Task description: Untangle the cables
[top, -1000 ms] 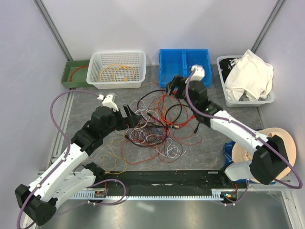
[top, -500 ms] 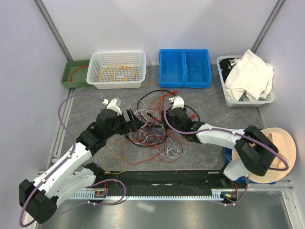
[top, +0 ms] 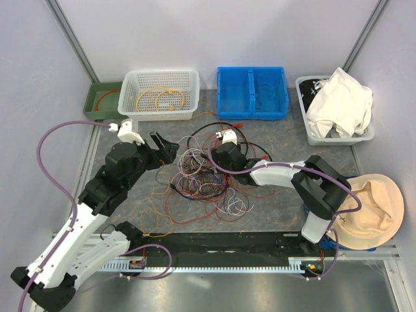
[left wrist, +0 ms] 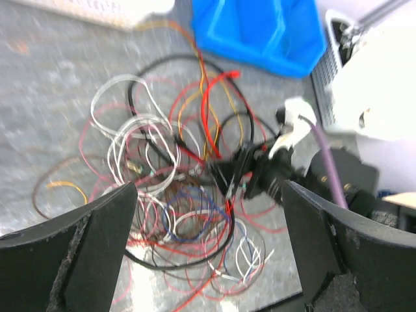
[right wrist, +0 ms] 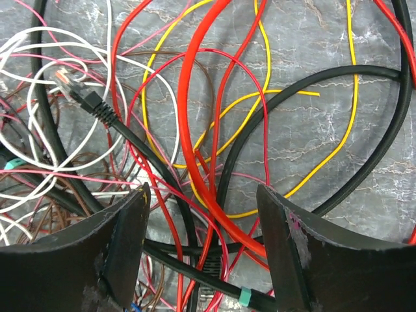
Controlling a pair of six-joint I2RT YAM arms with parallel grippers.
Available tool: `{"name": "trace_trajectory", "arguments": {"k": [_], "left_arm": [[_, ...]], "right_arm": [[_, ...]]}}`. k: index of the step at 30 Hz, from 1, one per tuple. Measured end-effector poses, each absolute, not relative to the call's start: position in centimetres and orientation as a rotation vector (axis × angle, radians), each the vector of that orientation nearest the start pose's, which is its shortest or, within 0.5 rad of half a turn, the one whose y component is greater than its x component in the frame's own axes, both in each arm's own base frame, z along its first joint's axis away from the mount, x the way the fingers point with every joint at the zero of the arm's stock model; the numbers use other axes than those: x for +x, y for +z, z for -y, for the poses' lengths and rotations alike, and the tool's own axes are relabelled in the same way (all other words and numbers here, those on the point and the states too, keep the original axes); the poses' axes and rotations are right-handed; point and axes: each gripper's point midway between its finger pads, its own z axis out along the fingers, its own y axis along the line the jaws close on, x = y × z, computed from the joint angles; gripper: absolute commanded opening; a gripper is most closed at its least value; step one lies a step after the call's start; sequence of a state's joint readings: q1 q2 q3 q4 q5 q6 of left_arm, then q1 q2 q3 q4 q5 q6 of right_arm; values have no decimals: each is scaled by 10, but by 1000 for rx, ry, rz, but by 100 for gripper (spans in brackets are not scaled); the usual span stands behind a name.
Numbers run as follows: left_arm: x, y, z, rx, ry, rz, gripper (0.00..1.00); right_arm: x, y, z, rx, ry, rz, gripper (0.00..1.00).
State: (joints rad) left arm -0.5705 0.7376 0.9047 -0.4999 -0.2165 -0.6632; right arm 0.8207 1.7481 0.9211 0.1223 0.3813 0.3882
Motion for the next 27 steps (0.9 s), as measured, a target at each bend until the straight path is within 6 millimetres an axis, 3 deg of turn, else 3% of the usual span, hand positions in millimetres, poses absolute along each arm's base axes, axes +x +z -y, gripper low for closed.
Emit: {"name": "trace_trajectory", "arguments": {"k": [3, 6, 12, 15, 19, 22, 25, 27], "left_arm": [[246, 279, 138, -246, -603, -1926, 100], [247, 257, 140, -241, -579, -1981, 100], [238, 153, 149, -238, -516, -2240, 99], [230, 125, 148, -267, -486, -2330, 99], [233, 137, 144, -324, -492, -2280, 100], [234, 162, 132, -378, -484, -2195, 100], [236, 194, 123, -406, -499, -2094, 100], [236, 204, 119, -418, -494, -2068, 100]], "right_arm": [[332, 52, -285, -283, 255, -2198, 73], [324, 69, -283, -276, 296, -2169, 73], [303, 123, -303, -306, 477, -2046, 74], [290, 131, -325, -370, 565, -2019, 75], [273, 104, -352, -488, 588, -2070, 76], [254, 75, -365, -577, 584, -2125, 77], [235, 63, -378, -648, 600, -2135, 78], [230, 60, -386, -680, 591, -2137, 77]]}}
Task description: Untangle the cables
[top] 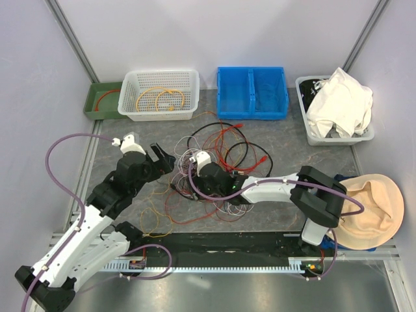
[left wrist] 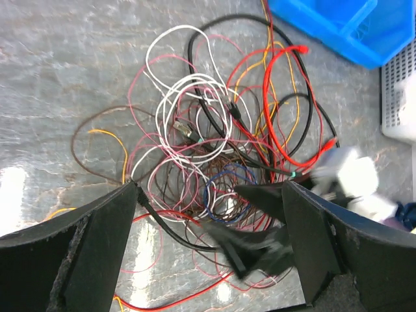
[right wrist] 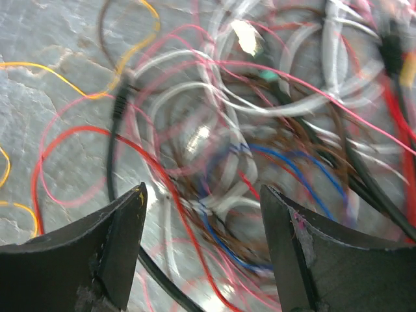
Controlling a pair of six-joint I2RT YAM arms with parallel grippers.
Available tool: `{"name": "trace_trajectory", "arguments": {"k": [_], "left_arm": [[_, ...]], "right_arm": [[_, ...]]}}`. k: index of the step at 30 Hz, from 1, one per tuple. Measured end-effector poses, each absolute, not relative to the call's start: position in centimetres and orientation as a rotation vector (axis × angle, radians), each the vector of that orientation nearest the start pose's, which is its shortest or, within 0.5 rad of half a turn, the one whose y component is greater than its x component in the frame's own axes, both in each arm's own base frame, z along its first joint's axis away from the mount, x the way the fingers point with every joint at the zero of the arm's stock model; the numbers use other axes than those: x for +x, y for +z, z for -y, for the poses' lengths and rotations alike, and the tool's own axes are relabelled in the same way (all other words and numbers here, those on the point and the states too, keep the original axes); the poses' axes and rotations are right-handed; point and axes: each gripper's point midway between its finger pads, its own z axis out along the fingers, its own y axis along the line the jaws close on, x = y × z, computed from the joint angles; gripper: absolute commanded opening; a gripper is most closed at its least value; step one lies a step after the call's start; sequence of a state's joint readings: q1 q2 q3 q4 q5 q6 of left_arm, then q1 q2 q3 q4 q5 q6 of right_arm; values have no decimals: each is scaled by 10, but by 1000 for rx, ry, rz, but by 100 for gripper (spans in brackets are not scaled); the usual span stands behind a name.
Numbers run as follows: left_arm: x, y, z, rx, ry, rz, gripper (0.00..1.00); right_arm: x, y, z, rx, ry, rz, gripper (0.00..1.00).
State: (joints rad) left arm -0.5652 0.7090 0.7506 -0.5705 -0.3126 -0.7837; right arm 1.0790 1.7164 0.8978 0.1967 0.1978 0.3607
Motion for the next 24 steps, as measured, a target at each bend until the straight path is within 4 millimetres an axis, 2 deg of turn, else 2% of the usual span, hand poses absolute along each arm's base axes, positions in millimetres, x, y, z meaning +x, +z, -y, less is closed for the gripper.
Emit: {"name": "trace_trajectory", "arguments": {"k": [2, 4, 7, 10, 11, 15, 17, 23, 24], "left_arm": [[237, 204, 118, -425, -479, -2077, 100], [236, 194, 116, -433, -450, -2115, 100], [233, 180, 115, -443, -412, -2169, 99], [230, 174, 110, -467, -393, -2186, 99], [231, 174, 109, -477, -386, -2183, 99], [230, 174, 98, -524, -344, -2173, 100], [231, 182, 90, -545, -318, -2149, 100], [243, 242, 76, -581, -313, -1987, 100], [243, 243, 75, -583, -312, -1985, 100]], "right_arm": [[231, 57, -400, -701, 572, -2133, 76], [236, 50, -407, -703, 530, -2143, 74], [245, 33, -399, -688, 423, -2177, 68], [252, 23, -389, -648, 364, -2204, 46], [254, 23, -387, -632, 354, -2210, 32], [265, 22, -374, -544, 347, -2223, 6], [266, 23, -364, -511, 333, -2226, 0], [260, 22, -335, -447, 296, -2234, 0], [258, 22, -329, -439, 293, -2238, 0]]}}
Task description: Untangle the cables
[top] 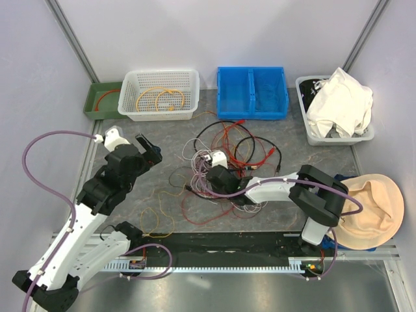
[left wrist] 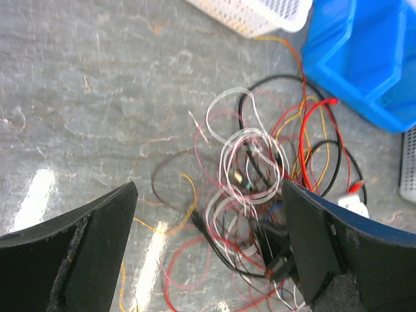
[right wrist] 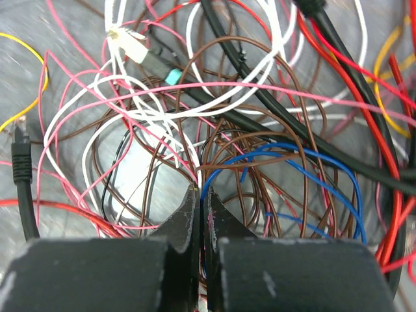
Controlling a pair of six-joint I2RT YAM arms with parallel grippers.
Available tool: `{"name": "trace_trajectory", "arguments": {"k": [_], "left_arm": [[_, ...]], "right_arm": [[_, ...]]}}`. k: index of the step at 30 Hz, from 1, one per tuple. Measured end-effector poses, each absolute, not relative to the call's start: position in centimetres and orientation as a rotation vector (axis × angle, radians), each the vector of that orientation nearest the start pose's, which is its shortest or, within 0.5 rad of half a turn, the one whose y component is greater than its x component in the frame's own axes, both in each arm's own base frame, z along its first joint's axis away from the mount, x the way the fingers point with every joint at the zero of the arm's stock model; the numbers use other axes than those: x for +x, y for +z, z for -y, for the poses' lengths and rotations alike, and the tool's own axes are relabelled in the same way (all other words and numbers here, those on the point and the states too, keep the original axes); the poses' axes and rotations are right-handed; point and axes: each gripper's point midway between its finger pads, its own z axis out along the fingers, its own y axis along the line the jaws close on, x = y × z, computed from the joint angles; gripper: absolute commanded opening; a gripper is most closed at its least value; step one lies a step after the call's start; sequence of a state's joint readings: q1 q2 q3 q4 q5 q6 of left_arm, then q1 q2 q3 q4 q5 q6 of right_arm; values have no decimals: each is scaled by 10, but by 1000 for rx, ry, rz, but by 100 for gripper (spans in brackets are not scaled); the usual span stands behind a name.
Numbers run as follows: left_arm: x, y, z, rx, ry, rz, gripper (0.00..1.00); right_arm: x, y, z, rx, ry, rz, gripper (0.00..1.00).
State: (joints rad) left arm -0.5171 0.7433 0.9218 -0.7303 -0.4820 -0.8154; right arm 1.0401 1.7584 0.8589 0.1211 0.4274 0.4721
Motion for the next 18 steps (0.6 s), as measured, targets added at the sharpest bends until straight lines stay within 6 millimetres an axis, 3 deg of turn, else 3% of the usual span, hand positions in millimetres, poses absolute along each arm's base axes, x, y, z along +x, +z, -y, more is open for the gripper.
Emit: {"name": "trace_trajectory", "arguments": {"k": [4, 9, 10, 11, 14, 18], "left_arm": [[244, 232, 74, -586, -281, -2010, 99], [246, 186, 81, -569, -210, -2155, 99], [246, 176, 83, -565, -199, -2189, 100], [244, 164, 87, -559, -194, -2230, 99], [239, 141, 95, -548, -202, -2318, 99], [239, 136, 106, -537, -251, -2350, 99]], "right_arm": [[246, 23, -303, -404, 276, -2262, 0], [235, 30, -281, -382, 268, -2276, 3], [234, 33, -280, -380, 272, -2273, 13], [234, 37, -280, -377, 279, -2268, 33], [234, 49, -281, -367, 307, -2249, 57], [238, 88, -278, -340, 333, -2181, 65]]}}
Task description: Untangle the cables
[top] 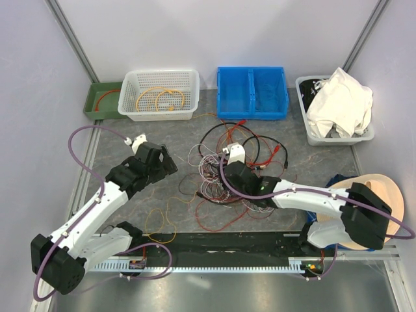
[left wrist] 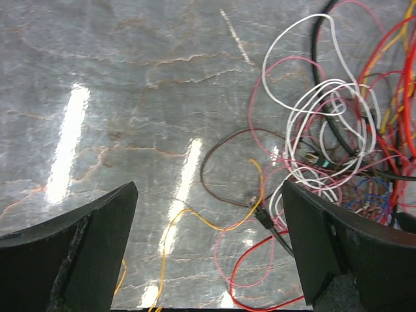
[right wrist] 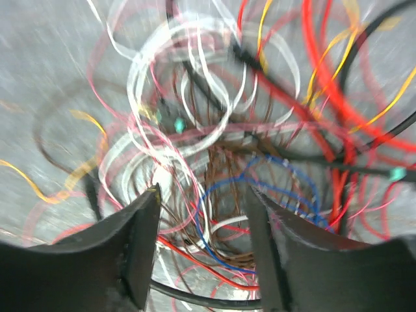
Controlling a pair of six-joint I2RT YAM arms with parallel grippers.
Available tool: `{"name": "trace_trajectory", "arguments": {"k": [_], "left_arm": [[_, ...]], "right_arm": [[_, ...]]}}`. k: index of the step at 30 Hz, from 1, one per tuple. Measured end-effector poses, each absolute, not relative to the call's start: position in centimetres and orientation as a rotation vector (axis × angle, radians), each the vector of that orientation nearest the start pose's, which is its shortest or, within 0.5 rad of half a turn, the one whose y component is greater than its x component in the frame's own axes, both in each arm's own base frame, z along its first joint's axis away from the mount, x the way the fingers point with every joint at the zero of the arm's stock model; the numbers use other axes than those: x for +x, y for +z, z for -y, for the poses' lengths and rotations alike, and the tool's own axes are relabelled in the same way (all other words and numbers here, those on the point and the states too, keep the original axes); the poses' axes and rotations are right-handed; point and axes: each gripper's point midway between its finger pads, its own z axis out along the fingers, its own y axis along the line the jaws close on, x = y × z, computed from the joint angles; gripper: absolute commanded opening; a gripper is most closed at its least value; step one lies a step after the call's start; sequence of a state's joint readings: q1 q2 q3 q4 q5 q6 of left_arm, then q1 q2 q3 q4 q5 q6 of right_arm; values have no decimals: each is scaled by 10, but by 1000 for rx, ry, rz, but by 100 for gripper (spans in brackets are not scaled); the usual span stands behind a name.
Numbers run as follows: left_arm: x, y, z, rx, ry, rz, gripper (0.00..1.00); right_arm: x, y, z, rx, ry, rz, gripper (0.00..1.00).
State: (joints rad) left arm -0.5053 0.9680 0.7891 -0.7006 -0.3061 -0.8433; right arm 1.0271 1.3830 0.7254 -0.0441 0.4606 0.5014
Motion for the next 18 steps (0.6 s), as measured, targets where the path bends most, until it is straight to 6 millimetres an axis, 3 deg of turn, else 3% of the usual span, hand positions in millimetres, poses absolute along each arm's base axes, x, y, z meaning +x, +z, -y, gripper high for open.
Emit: {"name": "trace_trajectory", "arguments": {"k": [4, 7, 9, 12, 14, 18], "left_arm": [[243, 139, 114, -529, -305, -2338, 100], [244, 139, 118, -523, -335, -2335, 100], [244, 139, 120, -519, -350, -2334, 100], [242, 136, 123, -510, -375, -2343, 100], [240, 134, 125, -505, -390, -2350, 99], [237, 132, 128, -497, -418, -2353, 100]], "right_arm": [[259, 131, -277, -265, 351, -2102, 66], [288, 142, -260, -163, 331, -2094, 65], [313, 134, -239, -86, 272, -2115, 64], [340, 107, -215, -13, 175, -2177, 63], [352, 87, -212, -10, 129, -2222, 61], [367, 65, -225, -37, 116, -2279, 61]]}}
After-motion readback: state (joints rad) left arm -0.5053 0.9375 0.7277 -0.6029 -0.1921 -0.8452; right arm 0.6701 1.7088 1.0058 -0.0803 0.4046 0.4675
